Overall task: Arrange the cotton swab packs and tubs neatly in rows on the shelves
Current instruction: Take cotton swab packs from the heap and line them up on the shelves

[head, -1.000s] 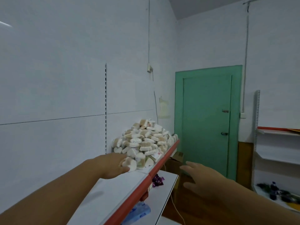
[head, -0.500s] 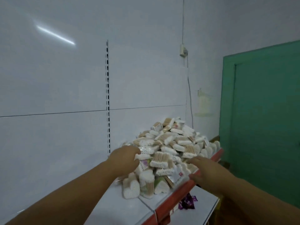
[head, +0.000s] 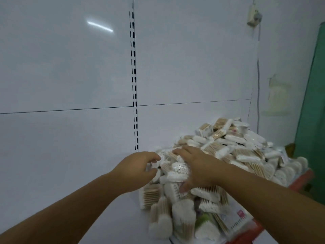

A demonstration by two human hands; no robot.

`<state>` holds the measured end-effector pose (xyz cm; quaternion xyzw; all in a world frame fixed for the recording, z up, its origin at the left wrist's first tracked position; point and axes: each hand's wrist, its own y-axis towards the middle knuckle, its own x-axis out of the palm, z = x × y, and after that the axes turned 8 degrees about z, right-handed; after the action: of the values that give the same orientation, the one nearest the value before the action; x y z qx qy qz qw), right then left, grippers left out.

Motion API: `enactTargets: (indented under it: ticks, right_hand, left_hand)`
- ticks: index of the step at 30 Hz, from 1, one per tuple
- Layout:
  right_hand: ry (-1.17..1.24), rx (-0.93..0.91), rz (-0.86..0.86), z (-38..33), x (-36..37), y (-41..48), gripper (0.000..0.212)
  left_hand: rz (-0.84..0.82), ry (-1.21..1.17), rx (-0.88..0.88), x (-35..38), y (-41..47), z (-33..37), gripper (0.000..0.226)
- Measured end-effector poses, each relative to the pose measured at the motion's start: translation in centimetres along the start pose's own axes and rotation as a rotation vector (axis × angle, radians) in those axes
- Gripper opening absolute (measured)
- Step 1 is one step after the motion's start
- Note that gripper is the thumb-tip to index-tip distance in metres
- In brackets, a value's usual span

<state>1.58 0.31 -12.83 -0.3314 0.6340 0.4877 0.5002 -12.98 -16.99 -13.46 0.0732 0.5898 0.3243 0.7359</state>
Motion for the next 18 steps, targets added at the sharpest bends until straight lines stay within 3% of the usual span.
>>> enactTargets:
  ticks: [3,8,10,12,14,16,18]
  right_hand:
    - [-0.007,-0.01,0.081,0.4,-0.2,-0.1,0.103]
    - [0.19,0.047,0.191,1.4,-1.7,-0.1,0.076]
    - [0.516,0.167,0.292,2.2,-2.0,0.3,0.061]
    - [1.039,0.289,0.394,3.1,-2.5,1.2,0.037]
    - [1.525,0.348,0.331,3.3,-3.5,1.8,0.021]
    - [1.858,0.325,0.132,2.3,-4.1,1.6,0.039]
    - [1.855,0.276,0.038,0.6,-4.1,0.9,0.043]
  left_hand:
    - [0.039,-0.07,0.023,0.8,1.9,0.2,0.034]
    - [0.091,-0.25,-0.01,1.7,3.7,0.3,0.029]
    - [0.099,-0.463,-0.088,1.3,3.9,0.8,0.035]
    - [0.144,-0.641,-0.183,0.5,3.7,1.7,0.054]
    - [0.15,-0.785,-0.286,-0.5,3.6,2.9,0.077]
    - [0.033,-1.002,-0.372,-0.9,3.4,4.4,0.089]
    - [-0.057,-1.189,-0.406,-0.5,3.0,6.1,0.078]
